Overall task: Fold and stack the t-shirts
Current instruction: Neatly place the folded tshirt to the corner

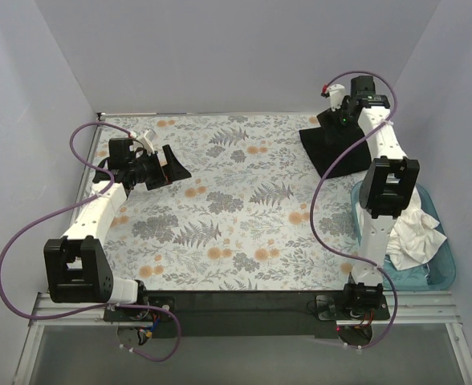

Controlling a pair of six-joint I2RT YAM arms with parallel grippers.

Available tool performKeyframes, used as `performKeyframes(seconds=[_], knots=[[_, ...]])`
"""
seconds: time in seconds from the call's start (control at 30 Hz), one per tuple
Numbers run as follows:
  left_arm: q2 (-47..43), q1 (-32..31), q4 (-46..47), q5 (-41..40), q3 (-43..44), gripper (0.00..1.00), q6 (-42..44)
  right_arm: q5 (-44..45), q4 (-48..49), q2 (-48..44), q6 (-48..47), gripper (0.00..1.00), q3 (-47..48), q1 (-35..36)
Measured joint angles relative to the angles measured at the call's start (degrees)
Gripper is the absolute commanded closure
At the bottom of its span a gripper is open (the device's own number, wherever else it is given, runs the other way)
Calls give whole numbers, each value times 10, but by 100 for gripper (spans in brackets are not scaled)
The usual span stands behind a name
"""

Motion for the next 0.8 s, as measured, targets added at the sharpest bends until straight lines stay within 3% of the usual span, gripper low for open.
performKeyframes(seconds=[0.23, 0.5, 0.57, 0.8], knots=[[-8, 0, 0, 0, 0, 7, 0, -17, -3, 0, 59, 54, -45, 77], [-11, 0, 0, 0, -3, 7, 0, -16, -9, 20, 99, 60, -82, 133], [-11, 0, 0, 0, -3, 7, 0, -6, -9, 36, 104, 65, -73, 134], [-13, 0, -5, -1, -3, 7, 0, 43, 4, 98, 116, 65, -51, 128]])
